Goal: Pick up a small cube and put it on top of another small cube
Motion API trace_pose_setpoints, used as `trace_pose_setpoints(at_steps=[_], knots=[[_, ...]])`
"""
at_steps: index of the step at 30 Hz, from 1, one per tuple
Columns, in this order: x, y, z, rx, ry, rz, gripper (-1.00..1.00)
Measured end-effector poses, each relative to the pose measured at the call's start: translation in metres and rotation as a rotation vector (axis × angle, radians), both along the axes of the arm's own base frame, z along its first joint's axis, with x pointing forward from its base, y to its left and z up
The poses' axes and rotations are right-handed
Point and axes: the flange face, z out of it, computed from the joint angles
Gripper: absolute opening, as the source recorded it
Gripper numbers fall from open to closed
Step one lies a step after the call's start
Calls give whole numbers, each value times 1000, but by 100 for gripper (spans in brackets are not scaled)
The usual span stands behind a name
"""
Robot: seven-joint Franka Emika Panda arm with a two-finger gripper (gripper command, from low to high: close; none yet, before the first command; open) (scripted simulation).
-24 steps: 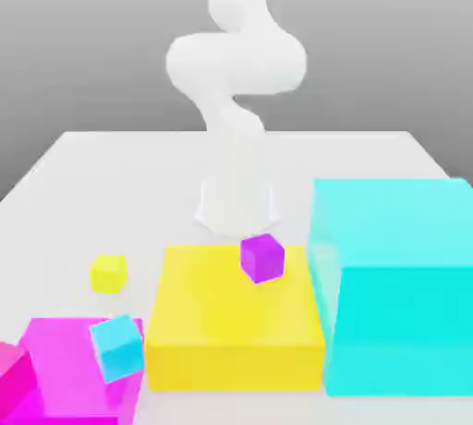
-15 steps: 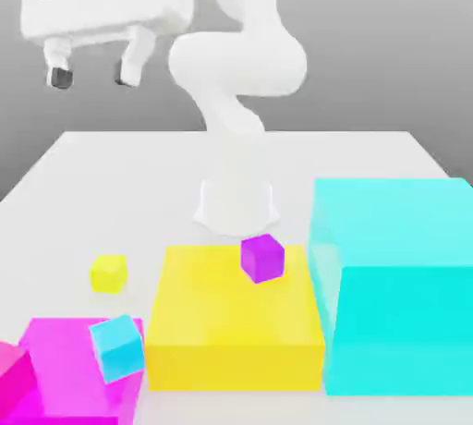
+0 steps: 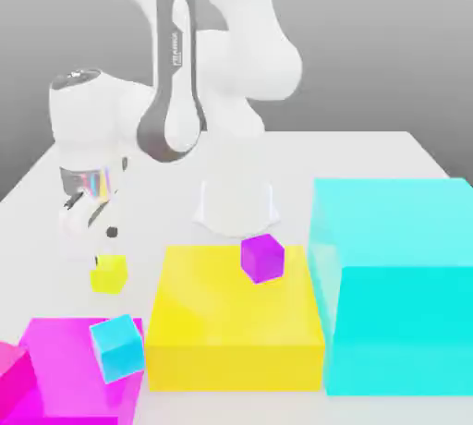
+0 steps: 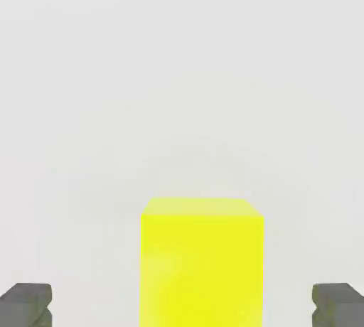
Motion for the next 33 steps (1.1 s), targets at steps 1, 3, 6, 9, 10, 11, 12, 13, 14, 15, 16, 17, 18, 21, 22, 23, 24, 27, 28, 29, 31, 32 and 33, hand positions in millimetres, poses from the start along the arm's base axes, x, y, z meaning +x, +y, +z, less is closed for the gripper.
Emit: trace_pose_setpoints(at_steps=[1, 3, 6, 9, 10, 11, 12, 13, 14, 15, 16, 17, 18, 21, 22, 23, 24, 27, 28, 29, 31, 32, 33], knots=[[0, 0, -7, 0, 0, -1, 0], [-1, 1, -20, -1, 2, -2, 0], [-3, 3, -37, -3, 8, -4, -100], [-3, 3, -37, -4, 7, -4, -100], [-3, 3, -37, -4, 7, -4, -100], [-3, 3, -37, -5, 6, -5, -100], [-3, 3, -39, -5, 7, -4, -100], [-3, 3, -37, -4, 6, -4, -100], [-2, 2, -32, -3, 4, -4, -100], [-1, 1, -26, -2, 2, -3, -100], [-1, 1, -20, -2, 0, -3, -100], [0, 0, -14, -1, -1, -2, -100], [0, 0, -7, 0, -1, -2, -100], [-1, 1, 12, 0, 1, -5, -100], [-2, 1, 18, -1, 3, -5, -100], [-2, 2, 24, -3, 5, -3, -100], [7, 2, 30, -5, 7, 27, -100], [48, 0, 48, -11, 12, 155, -100], [64, 1, 54, -13, 13, 205, -100], [80, 4, 61, -14, 14, 256, -100], [114, 12, 76, -15, 14, 359, -100], [130, 17, 84, -16, 14, 409, -100], [146, 23, 93, -16, 14, 459, -100]])
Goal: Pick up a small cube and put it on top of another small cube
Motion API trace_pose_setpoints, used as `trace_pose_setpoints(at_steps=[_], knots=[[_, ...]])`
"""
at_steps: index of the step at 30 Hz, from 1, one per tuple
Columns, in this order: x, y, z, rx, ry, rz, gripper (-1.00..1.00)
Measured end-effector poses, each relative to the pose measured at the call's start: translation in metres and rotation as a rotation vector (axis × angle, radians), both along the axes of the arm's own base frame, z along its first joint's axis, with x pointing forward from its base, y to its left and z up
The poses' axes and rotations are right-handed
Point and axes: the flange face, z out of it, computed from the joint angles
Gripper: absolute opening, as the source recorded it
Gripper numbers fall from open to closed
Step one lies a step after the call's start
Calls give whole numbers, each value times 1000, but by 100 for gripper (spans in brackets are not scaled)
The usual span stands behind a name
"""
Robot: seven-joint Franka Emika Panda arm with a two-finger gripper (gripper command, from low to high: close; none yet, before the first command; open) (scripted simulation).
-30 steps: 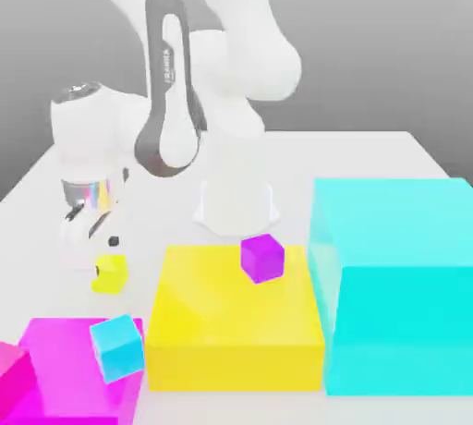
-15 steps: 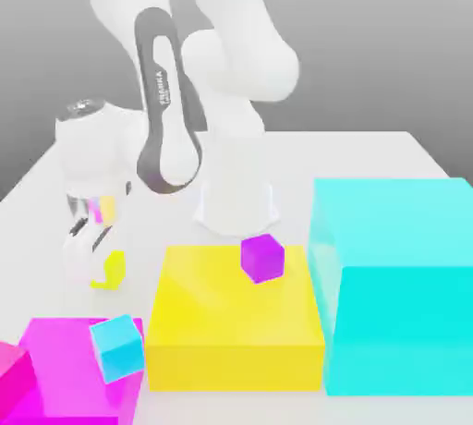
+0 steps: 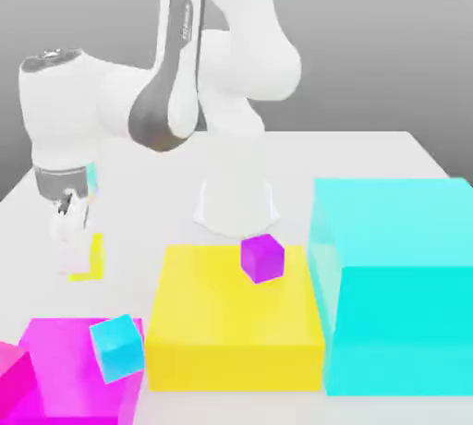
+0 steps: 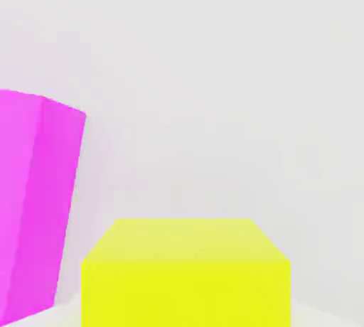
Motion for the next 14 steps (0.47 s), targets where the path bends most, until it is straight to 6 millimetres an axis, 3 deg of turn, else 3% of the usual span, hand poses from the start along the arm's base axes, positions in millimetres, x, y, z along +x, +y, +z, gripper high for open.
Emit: trace_pose_setpoints(at_steps=[6, 8, 10, 11, 14], knots=[[87, 55, 56, 11, -3, 298, -100], [102, 75, 47, 13, -4, 362, -100], [101, 63, 19, 13, -4, 343, -100], [100, 61, 9, 13, -4, 338, 100], [100, 61, 9, 13, -4, 338, 100]])
